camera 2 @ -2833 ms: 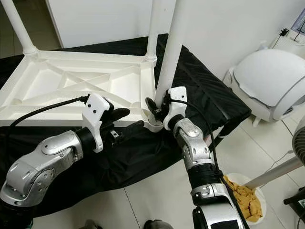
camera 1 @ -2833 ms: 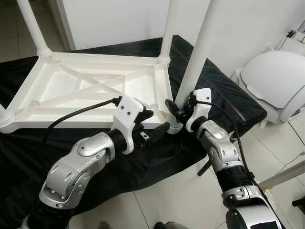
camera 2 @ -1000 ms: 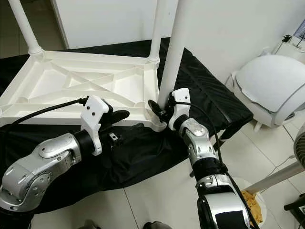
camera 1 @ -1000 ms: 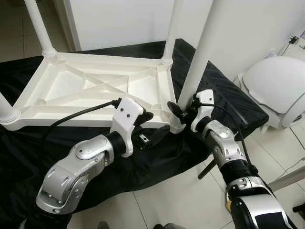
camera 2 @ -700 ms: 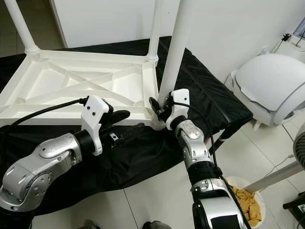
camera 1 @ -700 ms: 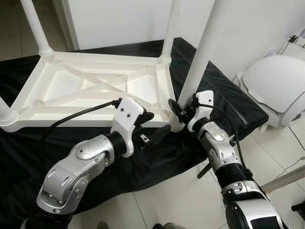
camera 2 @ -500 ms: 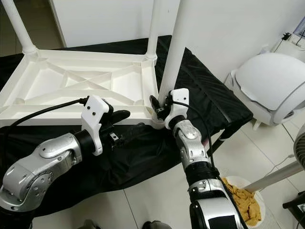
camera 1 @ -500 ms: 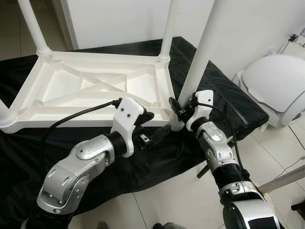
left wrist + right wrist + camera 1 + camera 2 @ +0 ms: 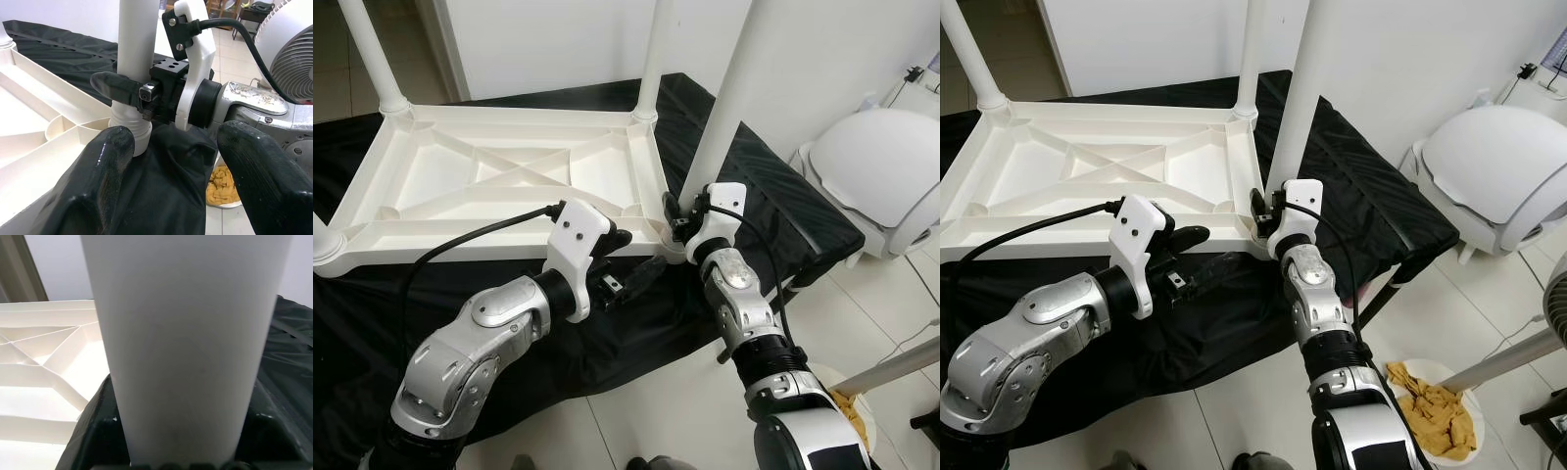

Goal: Building children table

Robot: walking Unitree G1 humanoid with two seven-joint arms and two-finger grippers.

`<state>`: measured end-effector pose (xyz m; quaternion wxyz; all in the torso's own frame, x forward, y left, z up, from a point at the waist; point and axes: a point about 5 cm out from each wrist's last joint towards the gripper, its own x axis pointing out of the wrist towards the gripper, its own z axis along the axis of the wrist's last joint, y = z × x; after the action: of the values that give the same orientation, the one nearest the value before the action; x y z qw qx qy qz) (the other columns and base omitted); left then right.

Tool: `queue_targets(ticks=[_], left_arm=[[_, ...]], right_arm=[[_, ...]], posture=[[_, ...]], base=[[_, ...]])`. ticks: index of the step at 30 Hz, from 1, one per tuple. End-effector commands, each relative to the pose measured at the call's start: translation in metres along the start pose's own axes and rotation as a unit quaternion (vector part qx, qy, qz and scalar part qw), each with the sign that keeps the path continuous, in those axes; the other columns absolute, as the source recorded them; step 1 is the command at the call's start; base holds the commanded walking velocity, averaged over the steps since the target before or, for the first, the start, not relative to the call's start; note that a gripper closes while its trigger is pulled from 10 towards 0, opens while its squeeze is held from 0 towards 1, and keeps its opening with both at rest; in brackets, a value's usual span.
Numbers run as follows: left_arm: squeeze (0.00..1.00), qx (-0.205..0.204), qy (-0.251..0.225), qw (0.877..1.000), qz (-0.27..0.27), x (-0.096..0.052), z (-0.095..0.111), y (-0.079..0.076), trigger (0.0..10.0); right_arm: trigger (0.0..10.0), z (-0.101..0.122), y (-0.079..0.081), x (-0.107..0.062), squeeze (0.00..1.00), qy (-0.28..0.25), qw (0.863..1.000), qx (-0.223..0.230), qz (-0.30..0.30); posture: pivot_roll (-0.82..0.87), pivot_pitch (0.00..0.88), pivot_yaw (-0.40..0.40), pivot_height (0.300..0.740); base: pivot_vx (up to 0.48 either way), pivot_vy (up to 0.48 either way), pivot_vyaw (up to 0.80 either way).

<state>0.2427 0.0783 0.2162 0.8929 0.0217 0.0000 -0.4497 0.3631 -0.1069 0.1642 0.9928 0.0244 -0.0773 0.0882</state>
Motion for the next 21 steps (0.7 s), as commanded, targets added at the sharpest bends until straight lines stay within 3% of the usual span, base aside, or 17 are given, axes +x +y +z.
queue_targets(ticks=[1, 15, 21], left_arm=[[0.00, 0.004, -0.006, 1.000, -0.008, 0.0014, 0.0038, -0.0034, 10.0], [0.00, 0.001, -0.008, 1.000, -0.010, 0.0032, 0.0040, -0.0036, 10.0], [0.00, -0.001, -0.009, 1.000, -0.011, 0.0029, 0.0040, -0.0040, 10.0]], right_arm=[[10.0, -0.0176, -0.0020, -0.0043, 0.00, 0.042, 0.999, 0.005, -0.026], [10.0, -0.0176, 0.0057, 0.0013, 0.00, 0.038, 0.991, -0.007, -0.126], [10.0, -0.0198, 0.0061, 0.0036, 0.00, 0.048, 0.980, 0.003, -0.191]], posture=[[0.00, 0.100, -0.061, 0.740], [0.00, 0.095, -0.060, 0.740], [0.00, 0.093, -0.059, 0.740]], base=[[0.000, 0.000, 0.00], [0.000, 0.000, 0.00], [0.000, 0.000, 0.00]])
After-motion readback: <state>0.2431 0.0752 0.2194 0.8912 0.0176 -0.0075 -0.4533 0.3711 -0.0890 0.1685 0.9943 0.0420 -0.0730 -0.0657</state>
